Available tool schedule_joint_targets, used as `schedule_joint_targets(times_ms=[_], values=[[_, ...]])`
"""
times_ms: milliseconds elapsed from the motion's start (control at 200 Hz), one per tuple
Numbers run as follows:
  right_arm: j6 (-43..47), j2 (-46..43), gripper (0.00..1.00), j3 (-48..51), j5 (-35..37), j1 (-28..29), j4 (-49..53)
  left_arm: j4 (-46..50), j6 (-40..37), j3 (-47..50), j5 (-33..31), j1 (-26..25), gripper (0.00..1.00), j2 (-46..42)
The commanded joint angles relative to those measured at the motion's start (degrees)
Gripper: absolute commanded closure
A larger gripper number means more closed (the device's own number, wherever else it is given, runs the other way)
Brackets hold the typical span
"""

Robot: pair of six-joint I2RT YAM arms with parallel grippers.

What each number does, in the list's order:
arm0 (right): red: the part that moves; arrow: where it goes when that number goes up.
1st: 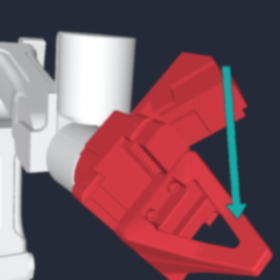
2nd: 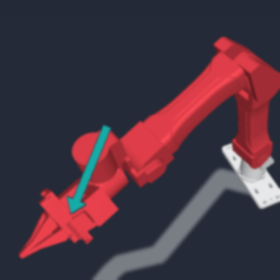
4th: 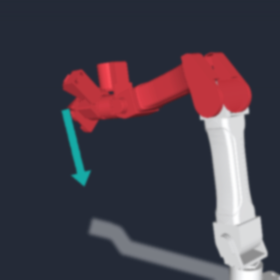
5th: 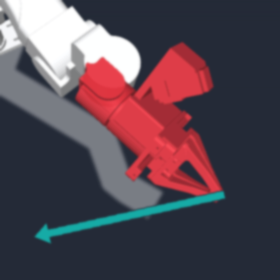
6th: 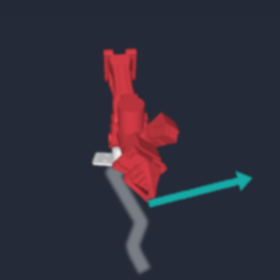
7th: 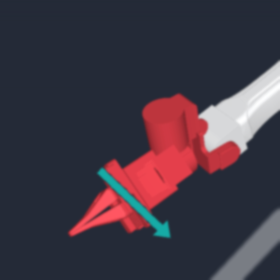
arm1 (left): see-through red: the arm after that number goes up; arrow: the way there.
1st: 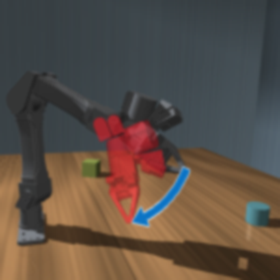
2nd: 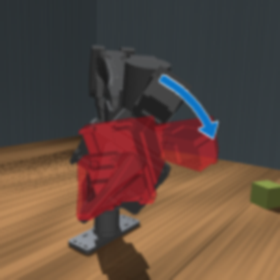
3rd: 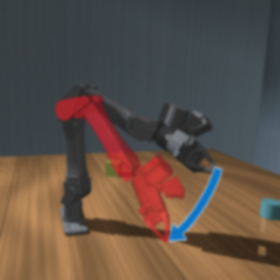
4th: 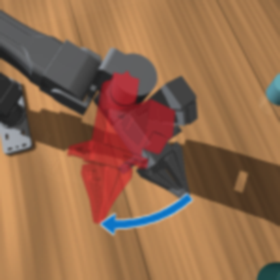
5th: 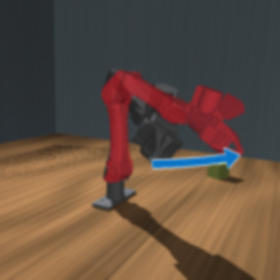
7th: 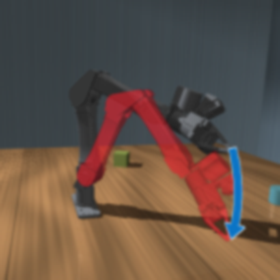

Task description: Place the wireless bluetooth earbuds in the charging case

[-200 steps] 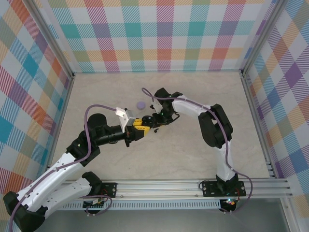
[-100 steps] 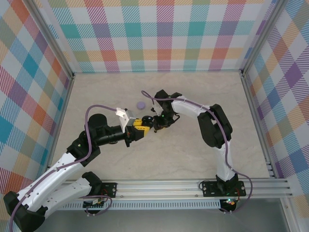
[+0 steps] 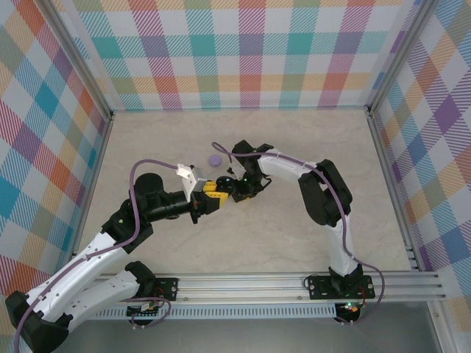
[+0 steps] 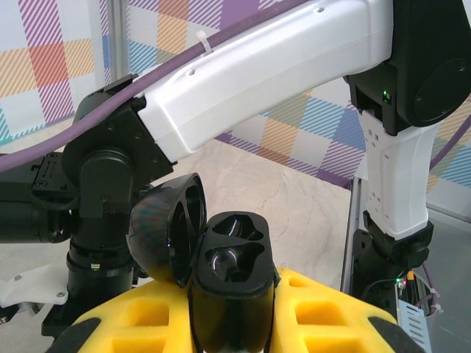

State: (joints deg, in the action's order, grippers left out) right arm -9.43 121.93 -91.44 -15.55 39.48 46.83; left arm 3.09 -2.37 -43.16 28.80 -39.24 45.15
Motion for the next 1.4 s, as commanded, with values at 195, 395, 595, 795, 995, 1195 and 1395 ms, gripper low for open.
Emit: schedule_joint_targets(times_ms=[195,395,595,795,995,1195,1395], values=[[-3.7,3.4,0.8,-0.3,-1.5,0.5,-2.0,-0.6,0.4,0.6,-0.7,-0.7,0.94,-0.7],[-6.7,4.4,0.8,-1.2,-1.4,0.5,-4.2,-0.4,0.4,0.9,-0.8,-0.6,0.94,-1.1],[-12.1,5.9,0.8,-3.5,2.5,0.4,-4.7,-0.3,0.4,1.1,-1.0,-0.6,0.94,-1.3],[-15.9,5.4,0.78,-3.6,3.2,0.4,-6.4,-0.1,0.3,1.4,-1.4,-0.6,0.94,-1.8],[-18.0,3.6,0.76,-3.3,3.4,0.3,-8.3,-0.3,0.5,1.6,-1.4,-0.7,0.94,-2.3],[-14.5,0.5,0.72,-3.5,1.6,0.3,-7.4,-0.2,0.6,1.6,-1.4,-0.7,0.94,-2.6],[-7.0,-1.6,0.65,-5.1,4.2,0.4,-2.4,-0.2,0.6,1.6,-1.4,-0.7,0.94,-3.5]])
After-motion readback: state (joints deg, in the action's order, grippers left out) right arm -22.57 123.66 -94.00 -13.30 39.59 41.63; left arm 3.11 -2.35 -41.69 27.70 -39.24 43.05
